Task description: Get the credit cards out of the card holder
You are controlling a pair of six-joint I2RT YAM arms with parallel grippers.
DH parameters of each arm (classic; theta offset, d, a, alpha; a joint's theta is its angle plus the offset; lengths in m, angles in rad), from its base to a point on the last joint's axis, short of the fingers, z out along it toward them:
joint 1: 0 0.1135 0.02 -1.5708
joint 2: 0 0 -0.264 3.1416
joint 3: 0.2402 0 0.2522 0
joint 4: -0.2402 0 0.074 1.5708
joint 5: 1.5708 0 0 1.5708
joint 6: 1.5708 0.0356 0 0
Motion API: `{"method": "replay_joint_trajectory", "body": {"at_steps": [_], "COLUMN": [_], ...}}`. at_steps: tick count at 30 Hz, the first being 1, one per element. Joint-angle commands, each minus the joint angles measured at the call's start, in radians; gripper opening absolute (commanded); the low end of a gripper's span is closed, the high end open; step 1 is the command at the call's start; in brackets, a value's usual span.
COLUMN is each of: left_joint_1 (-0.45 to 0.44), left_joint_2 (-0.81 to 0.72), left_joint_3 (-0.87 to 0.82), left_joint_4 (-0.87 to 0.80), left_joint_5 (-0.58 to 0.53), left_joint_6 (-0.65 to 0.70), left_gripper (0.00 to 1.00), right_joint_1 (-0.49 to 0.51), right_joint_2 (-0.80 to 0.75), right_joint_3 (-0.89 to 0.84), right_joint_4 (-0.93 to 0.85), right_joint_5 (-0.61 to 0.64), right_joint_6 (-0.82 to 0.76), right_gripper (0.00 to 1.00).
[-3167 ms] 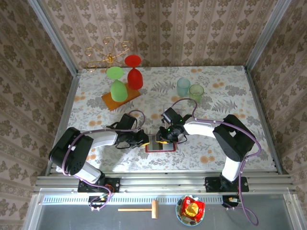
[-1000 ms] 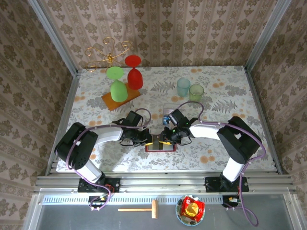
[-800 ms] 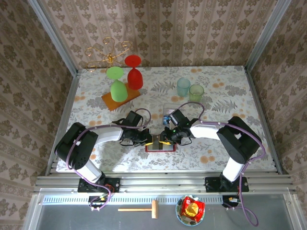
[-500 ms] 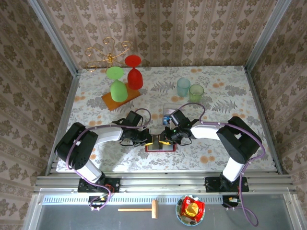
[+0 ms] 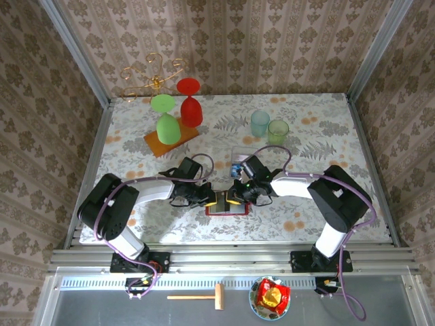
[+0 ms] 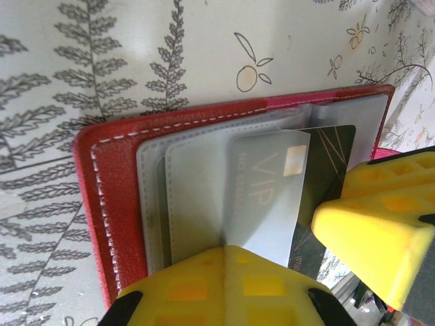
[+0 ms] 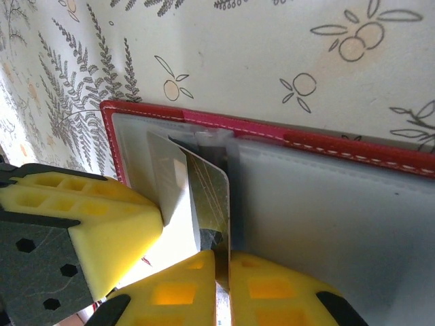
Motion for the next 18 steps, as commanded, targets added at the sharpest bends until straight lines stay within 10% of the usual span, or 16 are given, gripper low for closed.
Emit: {"method": "replay_joint_trajectory", "body": {"at_steps": [1, 18], "left_joint_1": [-0.008, -0.017], "left_joint_2": [-0.005, -0.028], "left_joint_3": [0.006, -0.018], "left_joint_4": [-0.041, -0.017], "left_joint_5": [-0.026, -0.031], "left_joint_6": [0.017, -0.01], "left_gripper": [0.03, 0.04], "right_joint_1": [-0.017, -0.039], "right_joint_2": [-0.033, -0.104], "right_joint_3": [-0.012, 0.059], "right_joint_4": [-0.077, -0.298], "right_joint_5": [0.034, 0.094], "right_joint_6": [-0.041, -0.168], "right_gripper": [0.09, 0.06]}}
